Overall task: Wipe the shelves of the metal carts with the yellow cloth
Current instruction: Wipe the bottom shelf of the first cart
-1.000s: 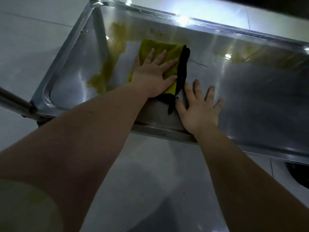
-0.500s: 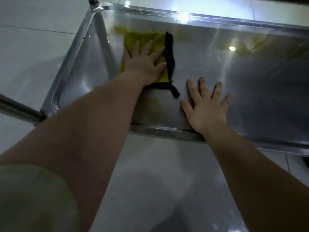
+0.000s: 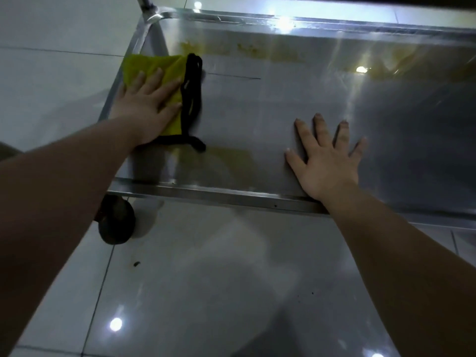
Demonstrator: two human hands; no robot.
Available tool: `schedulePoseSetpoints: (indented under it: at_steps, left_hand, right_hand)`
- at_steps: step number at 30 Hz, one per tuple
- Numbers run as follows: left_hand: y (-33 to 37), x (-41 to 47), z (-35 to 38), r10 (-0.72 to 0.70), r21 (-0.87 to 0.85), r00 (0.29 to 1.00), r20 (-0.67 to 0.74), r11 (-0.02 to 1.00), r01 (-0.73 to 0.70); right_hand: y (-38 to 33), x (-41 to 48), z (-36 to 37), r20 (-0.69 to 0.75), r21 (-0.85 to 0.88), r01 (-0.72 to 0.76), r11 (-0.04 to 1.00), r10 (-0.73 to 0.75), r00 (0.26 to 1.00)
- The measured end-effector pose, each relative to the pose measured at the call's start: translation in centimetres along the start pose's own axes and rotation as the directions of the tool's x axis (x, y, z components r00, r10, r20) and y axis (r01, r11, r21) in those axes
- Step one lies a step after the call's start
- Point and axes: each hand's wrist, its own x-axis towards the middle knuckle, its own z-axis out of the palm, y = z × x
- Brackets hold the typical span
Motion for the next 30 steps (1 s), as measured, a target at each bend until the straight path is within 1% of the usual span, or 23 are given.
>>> schedulePoseSetpoints:
  at_steps: [3,6,9,11,12,14,17,19,21,23,24,26,28,29,30]
  left_hand:
    - [1.8,-3.3,0.7,0.009,0.005,0.999,-0.032,1.0,-0.008]
    - [7.0,-4.9,1.0,0.027,0.003,1.0,0.005,1.0,-0.027]
    - [15.4,-5.3,1.7,0.172,0.002,0.985,0.02,0.985,-0.172]
    - [19.4,-5.5,2.0,0.241,-0.009,0.97,0.023,0.971,-0.241]
    - [20.1,-5.4,2.0,0.244,-0.016,0.969,0.027,0.97,-0.243]
    - [19.4,-5.2,1.7,0.25,-0.048,0.968,0.028,0.968,-0.248]
    - [15.2,-5.1,1.3,0.288,-0.092,0.957,0.011,0.954,-0.286]
    - [10.4,-5.2,1.2,0.214,-0.097,0.977,-0.003,0.972,-0.214]
    - [5.0,-5.9,1.0,0.072,-0.083,0.997,-0.004,0.994,-0.072]
    - [0.9,-7.1,0.6,-0.048,-0.05,0.999,0.0,0.998,0.048]
    - [-0.1,-7.7,0.6,-0.082,-0.032,0.997,0.005,0.996,0.082]
    - [0.2,-8.5,0.8,-0.13,0.002,0.991,0.025,0.991,0.13]
    - [2.7,-8.9,0.9,-0.172,-0.003,0.984,0.045,0.985,0.173]
    - [4.7,-8.9,1.0,-0.161,0.0,0.986,0.043,0.987,0.161]
    - [7.3,-8.9,1.1,-0.119,0.015,0.992,0.036,0.993,0.118]
  right_hand:
    - [0.1,-0.2,0.0,0.003,-0.011,0.0,1.0,0.0,1.0]
    - [-0.2,-0.3,0.0,0.023,-0.018,-0.006,1.0,0.006,1.0]
    - [0.0,-0.3,-0.1,0.033,-0.008,0.008,1.0,-0.008,0.999]
    - [0.9,-0.4,-0.4,0.021,0.043,0.034,0.999,-0.035,0.999]
    - [1.6,-0.7,-0.6,0.031,0.065,0.04,0.997,-0.042,0.999]
    - [3.3,-1.9,-0.7,0.073,0.066,0.007,0.998,-0.012,0.997]
    - [5.7,-3.6,0.0,0.051,0.066,-0.031,0.997,0.028,0.998]
    - [6.1,-3.8,0.3,0.044,0.06,-0.038,0.997,0.035,0.998]
    - [5.9,-3.5,0.3,0.051,0.055,-0.052,0.997,0.049,0.998]
    - [5.5,-3.4,0.2,0.043,0.056,-0.051,0.997,0.049,0.998]
    - [5.4,-3.5,0.2,0.04,0.053,-0.048,0.997,0.046,0.998]
    - [5.2,-3.7,0.3,0.044,0.031,-0.047,0.998,0.046,0.998]
    - [5.2,-3.8,0.3,0.055,0.005,-0.046,0.999,0.046,0.997]
    - [5.2,-3.9,0.3,0.061,0.0,-0.045,0.999,0.045,0.997]
    - [5.2,-3.9,0.3,0.068,0.003,-0.044,0.999,0.044,0.997]
